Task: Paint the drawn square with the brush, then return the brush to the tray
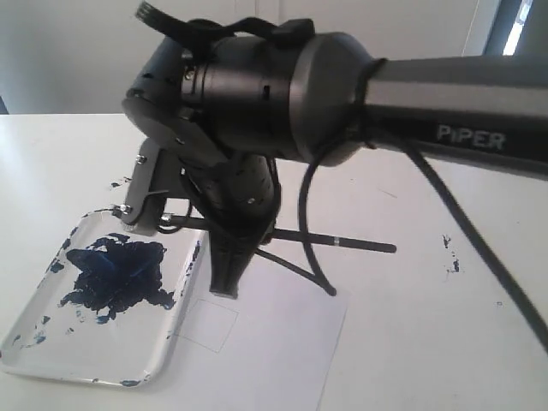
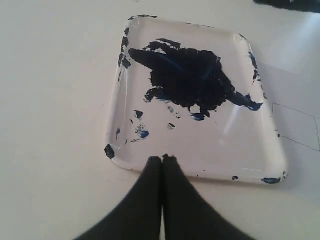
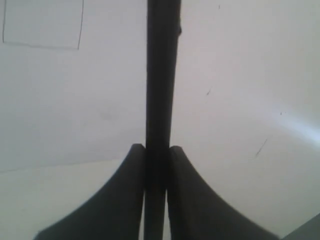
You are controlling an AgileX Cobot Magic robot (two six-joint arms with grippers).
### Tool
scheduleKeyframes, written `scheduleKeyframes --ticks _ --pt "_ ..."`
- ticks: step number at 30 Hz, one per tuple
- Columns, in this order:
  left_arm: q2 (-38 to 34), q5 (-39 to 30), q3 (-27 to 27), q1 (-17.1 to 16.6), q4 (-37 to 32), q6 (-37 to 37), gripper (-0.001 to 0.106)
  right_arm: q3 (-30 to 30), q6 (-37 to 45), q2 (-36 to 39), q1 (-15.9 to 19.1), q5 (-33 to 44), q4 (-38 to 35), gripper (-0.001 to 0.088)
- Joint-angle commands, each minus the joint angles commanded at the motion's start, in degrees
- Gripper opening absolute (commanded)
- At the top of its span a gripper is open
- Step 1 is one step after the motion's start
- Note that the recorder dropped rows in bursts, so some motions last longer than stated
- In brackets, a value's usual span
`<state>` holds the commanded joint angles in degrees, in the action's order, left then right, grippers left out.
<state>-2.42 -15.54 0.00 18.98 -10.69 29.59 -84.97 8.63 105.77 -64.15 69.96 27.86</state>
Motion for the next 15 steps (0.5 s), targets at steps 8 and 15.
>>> scheduleKeyframes --ticks 8,15 --pt "0.0 4.64 0.0 0.0 -0.87 -0.02 0.004 11.36 -3.89 -4.05 0.0 0.0 0.64 0.0" --pt "0.0 19.81 0.0 0.0 -0.76 0.33 0.004 16.26 -4.5 -4.16 -0.11 0.0 0.64 0.0"
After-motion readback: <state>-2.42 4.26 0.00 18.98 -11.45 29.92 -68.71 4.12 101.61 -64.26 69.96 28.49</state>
